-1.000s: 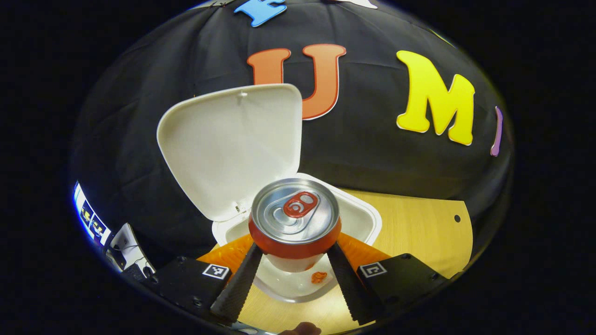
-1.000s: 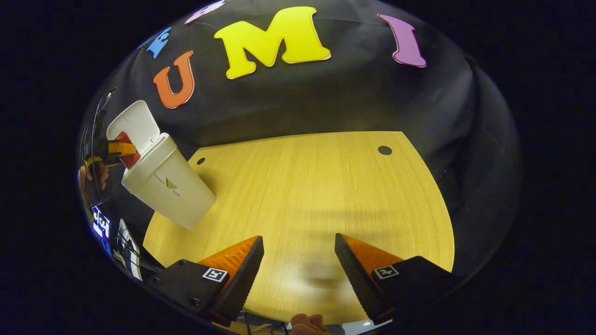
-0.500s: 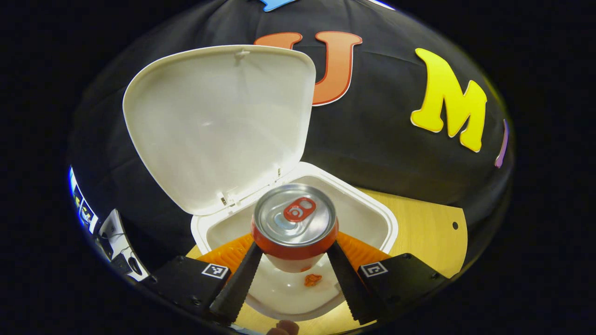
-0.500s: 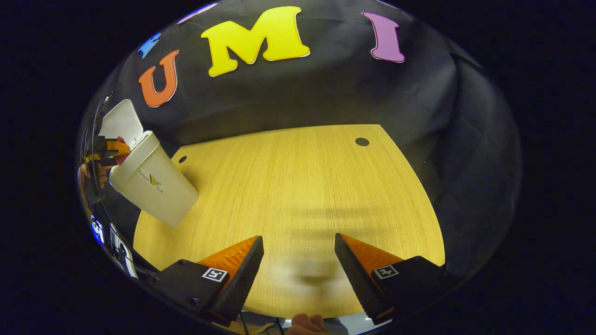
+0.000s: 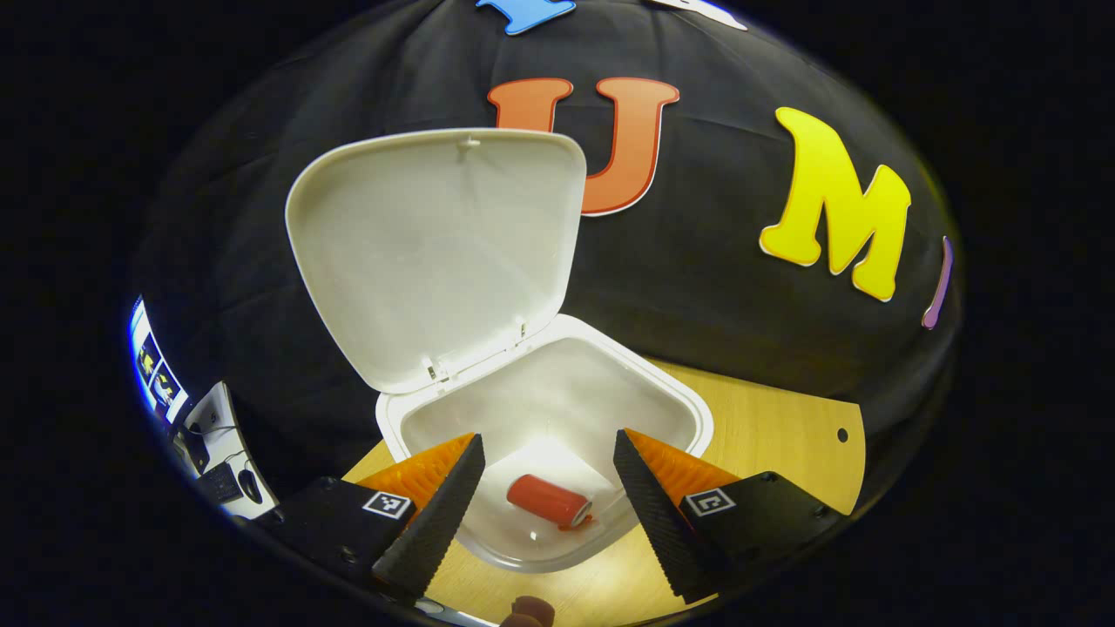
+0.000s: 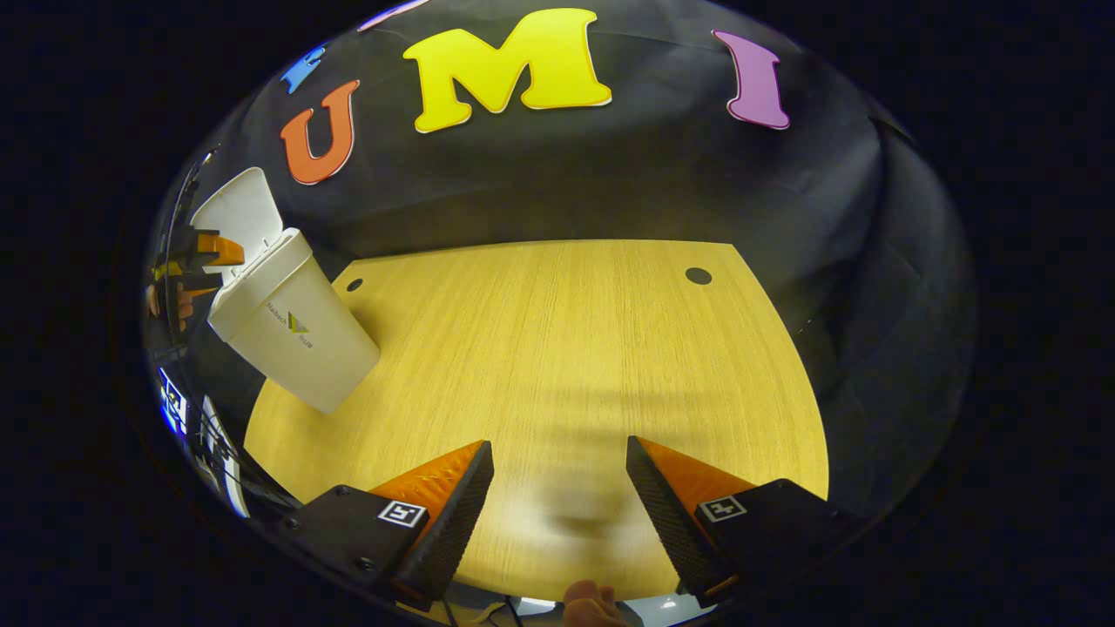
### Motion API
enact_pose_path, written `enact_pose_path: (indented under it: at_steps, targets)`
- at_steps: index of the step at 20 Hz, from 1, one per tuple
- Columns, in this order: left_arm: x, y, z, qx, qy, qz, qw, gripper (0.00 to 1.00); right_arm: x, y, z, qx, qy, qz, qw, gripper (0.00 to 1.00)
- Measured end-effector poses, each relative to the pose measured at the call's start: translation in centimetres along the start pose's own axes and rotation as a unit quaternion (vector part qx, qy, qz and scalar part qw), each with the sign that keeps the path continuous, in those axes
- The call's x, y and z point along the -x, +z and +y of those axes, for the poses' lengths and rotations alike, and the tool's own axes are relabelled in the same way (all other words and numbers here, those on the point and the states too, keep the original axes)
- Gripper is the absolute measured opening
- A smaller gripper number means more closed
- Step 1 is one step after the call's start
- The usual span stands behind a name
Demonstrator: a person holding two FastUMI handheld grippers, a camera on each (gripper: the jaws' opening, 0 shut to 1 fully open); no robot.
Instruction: Press the lid of the desktop garbage bin to open it, pick up the crumpled paper on the desktop and throw it into the bin, then pick up the pop can on the desktop and drop it into the bin, and finally close the garbage bin lid.
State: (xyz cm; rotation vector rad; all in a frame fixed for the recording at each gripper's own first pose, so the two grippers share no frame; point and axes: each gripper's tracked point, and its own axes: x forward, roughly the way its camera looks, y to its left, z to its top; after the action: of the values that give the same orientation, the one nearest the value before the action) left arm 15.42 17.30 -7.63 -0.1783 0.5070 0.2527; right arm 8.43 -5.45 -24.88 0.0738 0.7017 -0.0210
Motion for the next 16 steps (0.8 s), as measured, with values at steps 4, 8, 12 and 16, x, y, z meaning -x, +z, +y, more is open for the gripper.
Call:
enact_pose_path:
  at_steps: [4,8,12,16]
  targets:
    - [2.8,3.0,1.4,-0.013,0.032,-0.038,0.999,0.98,-0.1,0.9,-0.3,-0.008,0.031,-0.009,0.999,0.94]
    - [5.0,4.8,0.4,-0.038,0.06,-0.068,0.995,0.97,-0.7,0.0,-0.5,0.006,0.063,0.002,0.998,0.94]
    - [6.8,4.4,-0.2,0.029,0.064,-0.069,0.995,0.98,-0.8,-0.9,-0.2,0.013,0.107,0.021,0.994,0.97]
    - [7.9,5.2,0.8,0.087,0.085,-0.07,0.99,0.98,-1.3,-1.5,-0.1,0.026,0.132,0.036,0.99,0.97]
